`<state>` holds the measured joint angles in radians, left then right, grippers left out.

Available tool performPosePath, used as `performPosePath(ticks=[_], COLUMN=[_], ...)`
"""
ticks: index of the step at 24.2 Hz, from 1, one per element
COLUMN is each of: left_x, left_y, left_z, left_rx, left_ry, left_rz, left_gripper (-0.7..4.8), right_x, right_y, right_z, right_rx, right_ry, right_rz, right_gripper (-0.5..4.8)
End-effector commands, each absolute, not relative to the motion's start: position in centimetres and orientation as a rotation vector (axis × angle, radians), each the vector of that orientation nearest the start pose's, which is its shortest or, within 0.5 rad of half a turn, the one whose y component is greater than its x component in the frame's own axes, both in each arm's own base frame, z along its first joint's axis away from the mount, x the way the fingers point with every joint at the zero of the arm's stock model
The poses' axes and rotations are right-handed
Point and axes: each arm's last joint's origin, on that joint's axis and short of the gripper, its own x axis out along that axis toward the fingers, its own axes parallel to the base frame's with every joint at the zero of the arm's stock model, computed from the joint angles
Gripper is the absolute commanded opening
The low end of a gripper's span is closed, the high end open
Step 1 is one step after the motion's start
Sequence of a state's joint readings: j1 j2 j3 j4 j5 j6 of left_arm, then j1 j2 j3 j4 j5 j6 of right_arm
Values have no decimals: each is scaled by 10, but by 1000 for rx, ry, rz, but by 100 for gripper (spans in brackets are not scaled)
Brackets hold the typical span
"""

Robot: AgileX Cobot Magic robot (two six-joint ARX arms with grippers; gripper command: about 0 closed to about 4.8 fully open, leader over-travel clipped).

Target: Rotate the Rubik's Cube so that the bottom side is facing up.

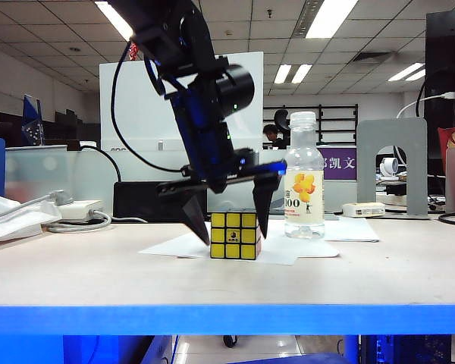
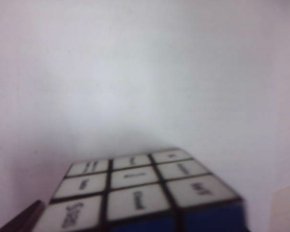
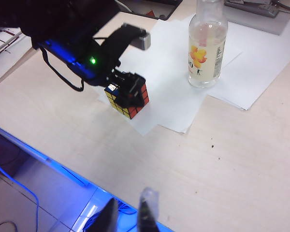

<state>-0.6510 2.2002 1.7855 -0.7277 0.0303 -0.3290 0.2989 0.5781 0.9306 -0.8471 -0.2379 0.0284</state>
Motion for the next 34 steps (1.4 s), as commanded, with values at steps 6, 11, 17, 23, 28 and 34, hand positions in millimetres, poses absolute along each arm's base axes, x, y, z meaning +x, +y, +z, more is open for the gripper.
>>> performPosePath(ticks=[6,11,17,23,28,34], left_x=[369,369,372,394,405,399], left_y=[-284,-288,-301,-311,-303,-289], left_z=[185,188,208,252,287,332], left_rx=[90,29,-249,-717,-901,-1239], left_ry=[1184,1192,1157,1015,873,661], left_rz=[-509,-600,-904,-1302,-1429,-1552], left_gripper=[192,160,167,189,189,189], right_x=[92,93,97,90,83,83], right_y=[35,36,36,28,21,23], right_z=[343,343,342,362,381,387], right_rx=[9,9,-14,-71,-90,-76], right_ry=[515,521,522,403,329,288], right_rz=[517,517,482,396,351,418], right_gripper=[63,63,63,63,63,63])
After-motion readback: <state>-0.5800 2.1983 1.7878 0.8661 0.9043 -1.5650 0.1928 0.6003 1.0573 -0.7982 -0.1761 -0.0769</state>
